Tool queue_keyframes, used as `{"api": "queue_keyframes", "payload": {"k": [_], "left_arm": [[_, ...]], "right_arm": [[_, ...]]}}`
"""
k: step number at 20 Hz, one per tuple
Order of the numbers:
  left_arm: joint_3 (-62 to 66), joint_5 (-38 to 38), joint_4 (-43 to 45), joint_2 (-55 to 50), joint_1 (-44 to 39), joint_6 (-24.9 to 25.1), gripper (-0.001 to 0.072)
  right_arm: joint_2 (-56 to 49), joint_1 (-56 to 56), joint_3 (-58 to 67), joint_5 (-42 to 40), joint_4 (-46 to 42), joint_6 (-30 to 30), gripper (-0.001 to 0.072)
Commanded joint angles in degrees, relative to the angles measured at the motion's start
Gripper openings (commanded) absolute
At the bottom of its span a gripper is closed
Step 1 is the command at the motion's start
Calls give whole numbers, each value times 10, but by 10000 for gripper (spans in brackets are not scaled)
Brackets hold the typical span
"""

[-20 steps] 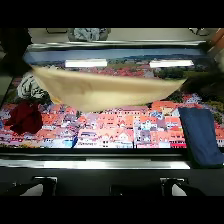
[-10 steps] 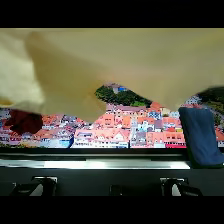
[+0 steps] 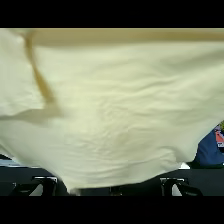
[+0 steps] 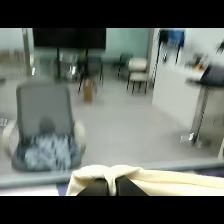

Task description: Fold the shirts.

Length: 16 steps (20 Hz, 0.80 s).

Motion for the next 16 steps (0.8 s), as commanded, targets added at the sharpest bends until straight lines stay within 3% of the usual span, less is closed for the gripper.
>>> {"api": "queue_keyframes", "payload": {"k": [1,3,7,10,14,16], "left_arm": [[-81,-101,49,-58,0,8,24],[-181,-83,34,-111,0,34,24],[-344,21,26,-249,0,37,27],[-360,92,17,-362,0,43,26],[-347,195,13,-440,0,45,27],[-330,263,-11,-459,0,45,27]], "right_arm": [[-116,1,-10,174,0,-7,46],[-208,1,-53,179,2,-9,46],[-391,36,-120,93,12,5,46],[-491,92,-120,-83,1,13,47],[-536,101,-120,-290,5,126,48],[-548,100,-120,-357,4,133,48]]}}
